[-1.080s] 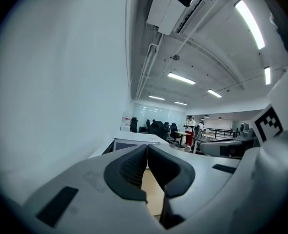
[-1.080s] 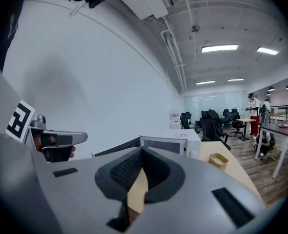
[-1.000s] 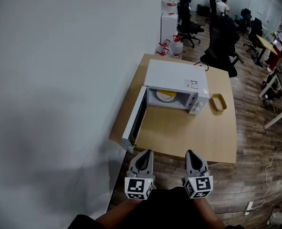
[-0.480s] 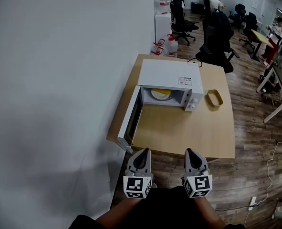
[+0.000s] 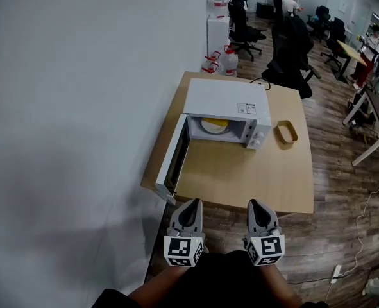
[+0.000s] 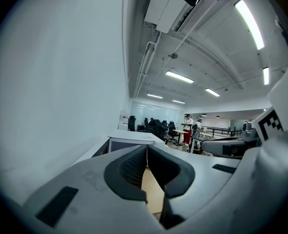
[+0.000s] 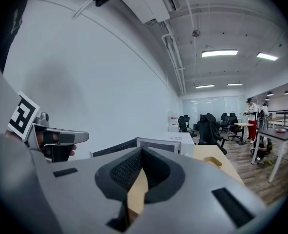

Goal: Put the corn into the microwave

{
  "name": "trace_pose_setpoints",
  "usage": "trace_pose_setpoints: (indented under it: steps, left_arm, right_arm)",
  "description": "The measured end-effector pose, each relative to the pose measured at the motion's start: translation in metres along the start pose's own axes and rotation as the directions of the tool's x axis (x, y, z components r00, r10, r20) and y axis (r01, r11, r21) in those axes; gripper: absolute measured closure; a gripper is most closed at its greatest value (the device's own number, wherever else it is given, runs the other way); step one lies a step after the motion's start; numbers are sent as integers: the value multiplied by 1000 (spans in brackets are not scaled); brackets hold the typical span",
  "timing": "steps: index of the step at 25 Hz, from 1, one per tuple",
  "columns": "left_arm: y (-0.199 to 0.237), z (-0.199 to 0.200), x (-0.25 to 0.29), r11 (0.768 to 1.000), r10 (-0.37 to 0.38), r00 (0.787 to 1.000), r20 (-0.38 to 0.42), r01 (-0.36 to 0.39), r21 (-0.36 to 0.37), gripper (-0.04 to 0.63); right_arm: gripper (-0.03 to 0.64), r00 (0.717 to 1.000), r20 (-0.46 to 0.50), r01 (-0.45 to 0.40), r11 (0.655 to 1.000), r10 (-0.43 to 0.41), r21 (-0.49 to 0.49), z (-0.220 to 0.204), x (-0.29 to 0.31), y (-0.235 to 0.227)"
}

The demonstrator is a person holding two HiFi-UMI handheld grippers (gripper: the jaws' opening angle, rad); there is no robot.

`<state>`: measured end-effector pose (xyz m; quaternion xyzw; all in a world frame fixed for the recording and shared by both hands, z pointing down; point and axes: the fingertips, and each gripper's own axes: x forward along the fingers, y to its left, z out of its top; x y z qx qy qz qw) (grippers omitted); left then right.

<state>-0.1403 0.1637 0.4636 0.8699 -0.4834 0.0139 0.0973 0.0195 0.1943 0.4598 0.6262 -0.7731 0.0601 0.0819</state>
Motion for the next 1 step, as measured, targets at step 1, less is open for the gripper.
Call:
trace_pose_setpoints:
  steps: [1]
  left_arm:
    - [0, 1, 1, 1000, -1, 1000, 0, 1, -3, 578]
  right_arm:
    - [558, 1000, 1, 1, 1000, -1, 0, 0, 0, 0]
